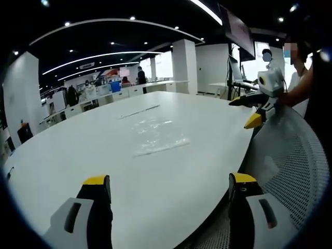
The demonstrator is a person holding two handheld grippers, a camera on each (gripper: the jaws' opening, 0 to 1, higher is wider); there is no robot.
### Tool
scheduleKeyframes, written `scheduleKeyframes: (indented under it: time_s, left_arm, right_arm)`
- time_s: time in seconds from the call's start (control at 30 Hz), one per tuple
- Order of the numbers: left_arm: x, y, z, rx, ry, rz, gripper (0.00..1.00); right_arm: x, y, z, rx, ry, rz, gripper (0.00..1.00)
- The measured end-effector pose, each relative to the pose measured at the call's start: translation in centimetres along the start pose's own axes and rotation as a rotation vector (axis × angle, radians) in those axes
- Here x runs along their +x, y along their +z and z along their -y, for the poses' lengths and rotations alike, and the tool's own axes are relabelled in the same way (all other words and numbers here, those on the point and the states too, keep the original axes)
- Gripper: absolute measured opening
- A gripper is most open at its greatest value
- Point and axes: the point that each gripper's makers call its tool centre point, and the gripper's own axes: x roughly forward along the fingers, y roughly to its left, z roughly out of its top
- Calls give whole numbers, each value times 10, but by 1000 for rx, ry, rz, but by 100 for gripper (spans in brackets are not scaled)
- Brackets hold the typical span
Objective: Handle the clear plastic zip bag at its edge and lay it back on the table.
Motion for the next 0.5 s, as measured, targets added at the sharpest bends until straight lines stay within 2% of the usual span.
scheduleKeyframes:
  time_s: [0.5]
  left_arm:
    - [1, 4, 2, 6, -10, -9, 91]
  right_arm:
    - [-1, 0, 2, -2, -5, 1, 94]
